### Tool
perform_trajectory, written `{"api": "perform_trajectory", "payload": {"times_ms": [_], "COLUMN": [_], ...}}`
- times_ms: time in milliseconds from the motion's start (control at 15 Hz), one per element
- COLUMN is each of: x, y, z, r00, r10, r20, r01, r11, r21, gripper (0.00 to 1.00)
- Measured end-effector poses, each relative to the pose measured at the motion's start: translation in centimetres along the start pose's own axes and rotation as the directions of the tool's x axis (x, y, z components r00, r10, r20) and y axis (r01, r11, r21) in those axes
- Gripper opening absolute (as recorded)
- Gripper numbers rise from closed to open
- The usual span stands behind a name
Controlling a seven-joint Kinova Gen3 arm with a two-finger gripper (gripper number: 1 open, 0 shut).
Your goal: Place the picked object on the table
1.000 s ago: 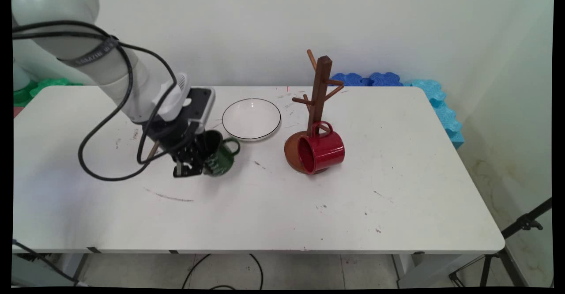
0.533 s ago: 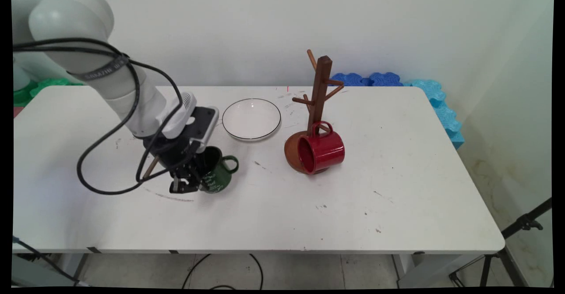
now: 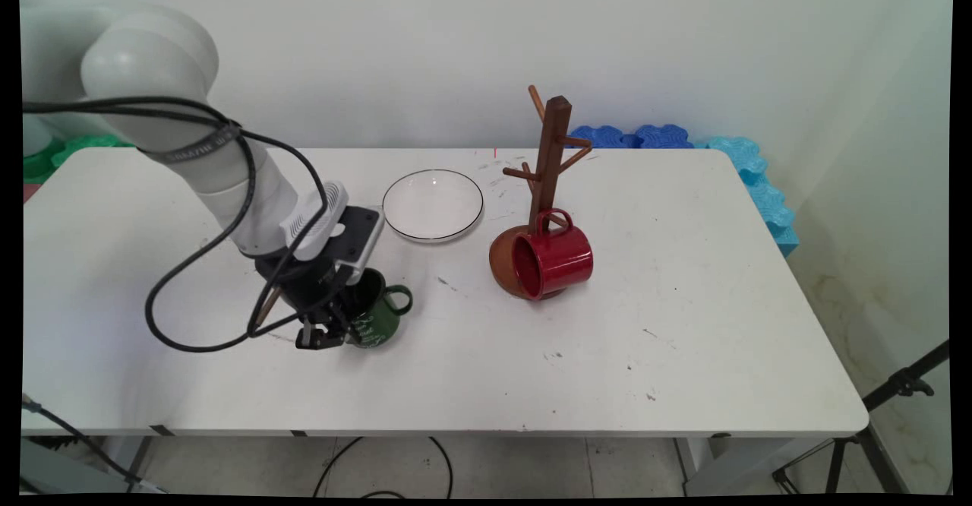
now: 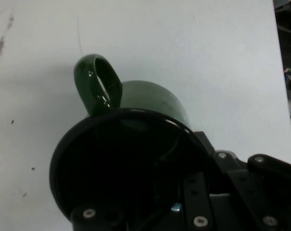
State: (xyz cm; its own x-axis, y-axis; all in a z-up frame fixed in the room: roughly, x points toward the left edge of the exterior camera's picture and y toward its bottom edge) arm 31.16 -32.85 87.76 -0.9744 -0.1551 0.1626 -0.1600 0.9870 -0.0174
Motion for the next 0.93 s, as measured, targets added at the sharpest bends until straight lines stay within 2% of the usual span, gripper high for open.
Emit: {"api": "perform_trajectory", "payload": {"times_ms": [800, 867, 933], "x": [0.4, 0.4, 0.4], "y": [0.1, 0.1, 0.1], "z": [2.2, 2.3, 2.4], "r00": [1.000, 1.000, 1.000], "r10": [-0.005, -0.008, -0.010], "r20": [0.014, 0.013, 0.012], "r01": [0.005, 0.008, 0.010], "r11": [1.000, 1.000, 1.000], "r21": [0.000, 0.002, 0.002], "gripper": [0.00, 1.00, 1.00]}}
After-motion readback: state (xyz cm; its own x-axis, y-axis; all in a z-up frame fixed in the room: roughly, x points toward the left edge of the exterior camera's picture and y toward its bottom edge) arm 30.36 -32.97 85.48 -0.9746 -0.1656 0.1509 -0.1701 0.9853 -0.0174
